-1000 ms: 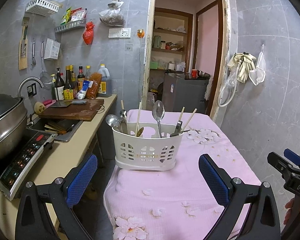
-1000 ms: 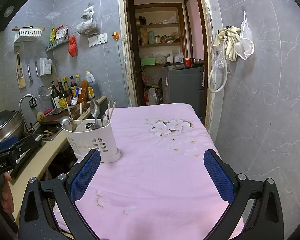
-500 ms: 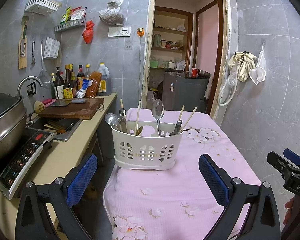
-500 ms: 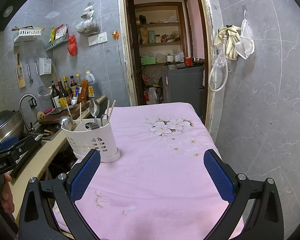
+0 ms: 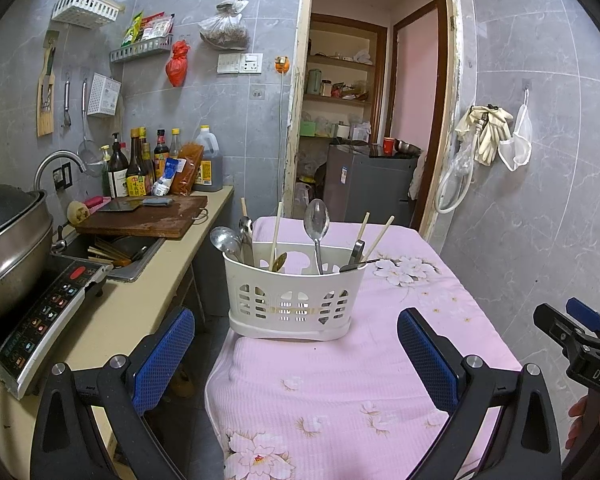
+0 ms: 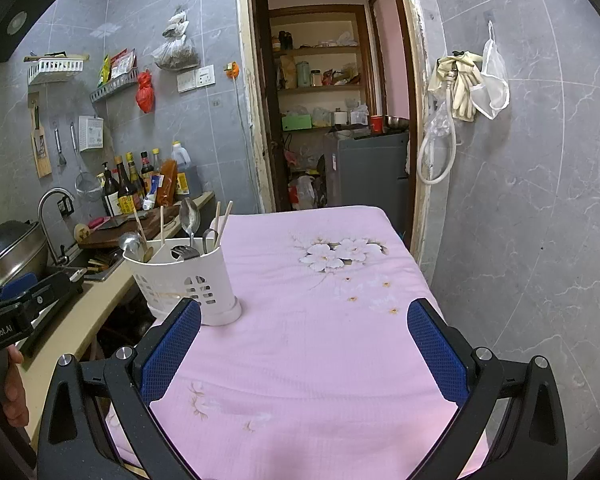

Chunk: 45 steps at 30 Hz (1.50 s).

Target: Organize utensils

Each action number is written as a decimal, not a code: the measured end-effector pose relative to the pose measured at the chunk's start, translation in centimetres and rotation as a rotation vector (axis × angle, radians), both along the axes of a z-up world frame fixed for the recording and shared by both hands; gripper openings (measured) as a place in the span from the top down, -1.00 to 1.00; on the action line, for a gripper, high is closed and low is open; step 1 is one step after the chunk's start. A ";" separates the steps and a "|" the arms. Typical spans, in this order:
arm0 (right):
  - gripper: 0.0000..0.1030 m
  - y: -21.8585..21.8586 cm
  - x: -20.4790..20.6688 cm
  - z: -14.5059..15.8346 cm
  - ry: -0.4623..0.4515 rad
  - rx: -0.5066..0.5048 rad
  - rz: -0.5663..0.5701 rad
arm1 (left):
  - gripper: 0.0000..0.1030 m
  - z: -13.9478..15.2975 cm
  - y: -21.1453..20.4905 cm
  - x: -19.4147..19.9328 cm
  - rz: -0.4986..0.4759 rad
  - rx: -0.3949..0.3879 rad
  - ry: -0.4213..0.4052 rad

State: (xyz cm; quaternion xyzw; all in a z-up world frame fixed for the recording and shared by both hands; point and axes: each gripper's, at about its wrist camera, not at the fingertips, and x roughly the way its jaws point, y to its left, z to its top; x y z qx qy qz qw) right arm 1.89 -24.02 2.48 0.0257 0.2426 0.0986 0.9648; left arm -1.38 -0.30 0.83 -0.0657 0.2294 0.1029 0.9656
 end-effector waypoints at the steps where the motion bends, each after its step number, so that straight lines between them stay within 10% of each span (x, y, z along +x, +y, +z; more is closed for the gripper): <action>1: -0.97 0.0 0.1 -0.1 0.002 0.000 0.001 | -0.98 0.0 0.0 0.0 0.000 0.000 0.000; 45: -0.97 0.6 0.5 -0.1 0.011 -0.003 0.007 | -0.98 -0.2 0.2 0.3 0.003 -0.005 0.004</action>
